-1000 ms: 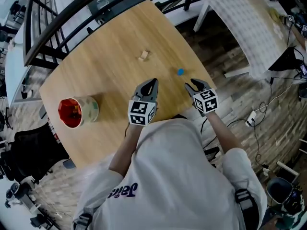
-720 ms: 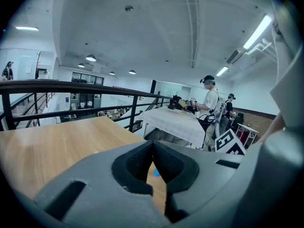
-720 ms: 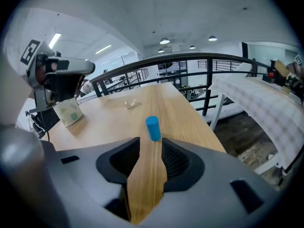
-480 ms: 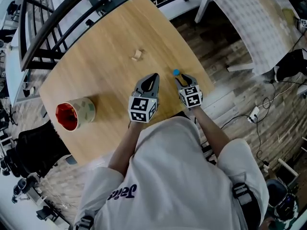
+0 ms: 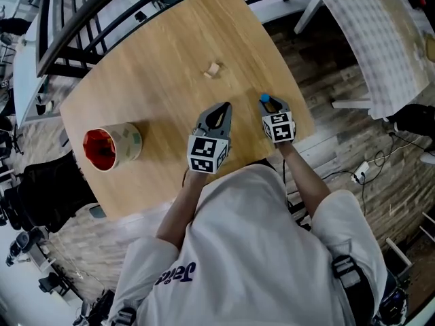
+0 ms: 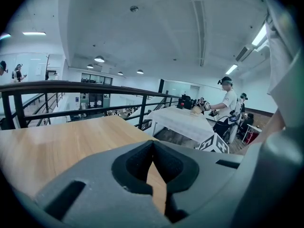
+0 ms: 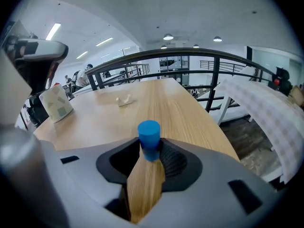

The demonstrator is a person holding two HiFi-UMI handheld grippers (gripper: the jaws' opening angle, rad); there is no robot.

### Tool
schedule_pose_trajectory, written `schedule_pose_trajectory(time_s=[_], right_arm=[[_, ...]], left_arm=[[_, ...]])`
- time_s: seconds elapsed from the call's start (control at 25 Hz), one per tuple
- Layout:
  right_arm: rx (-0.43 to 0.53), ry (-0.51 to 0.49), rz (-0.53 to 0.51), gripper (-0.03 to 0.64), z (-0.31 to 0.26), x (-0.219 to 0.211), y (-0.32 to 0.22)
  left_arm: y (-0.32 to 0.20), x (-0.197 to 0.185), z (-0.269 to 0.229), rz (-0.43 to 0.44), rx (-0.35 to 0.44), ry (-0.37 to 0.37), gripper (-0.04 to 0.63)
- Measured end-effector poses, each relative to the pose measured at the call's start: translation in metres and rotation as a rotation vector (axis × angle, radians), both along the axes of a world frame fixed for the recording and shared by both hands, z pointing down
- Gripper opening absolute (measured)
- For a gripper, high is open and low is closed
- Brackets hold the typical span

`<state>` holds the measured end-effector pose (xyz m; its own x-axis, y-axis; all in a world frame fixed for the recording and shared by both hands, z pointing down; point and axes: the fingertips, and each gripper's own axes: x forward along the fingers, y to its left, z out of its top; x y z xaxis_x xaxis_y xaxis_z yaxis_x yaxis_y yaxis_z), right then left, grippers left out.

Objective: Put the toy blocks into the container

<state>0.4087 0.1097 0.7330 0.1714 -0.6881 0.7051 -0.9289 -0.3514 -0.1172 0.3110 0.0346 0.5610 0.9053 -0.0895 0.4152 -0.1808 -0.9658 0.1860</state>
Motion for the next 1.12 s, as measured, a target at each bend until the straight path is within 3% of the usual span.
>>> schedule_pose_trajectory(time_s=[0.2,0.52,1.12], right_arm=[[0.002,0.037,-0.009,0.130,-0.015,-0.012,-0.010],[0.062,0.067,-0.084,0.130,-0.073,-0.077,-0.047],[0.270,0.077,-0.662,0.130,-0.219,-0.295,-0.199]], left_arm=[[-0.012,-0.029,-0.007,0.004,-0.002,0.026,0.008],[-0.039,-0.091,-0.029,-0.014,-0.007,0.076,0.008],[-0.144,-0.279,-0.045,-0.294,-0.011,0.131,0.008]])
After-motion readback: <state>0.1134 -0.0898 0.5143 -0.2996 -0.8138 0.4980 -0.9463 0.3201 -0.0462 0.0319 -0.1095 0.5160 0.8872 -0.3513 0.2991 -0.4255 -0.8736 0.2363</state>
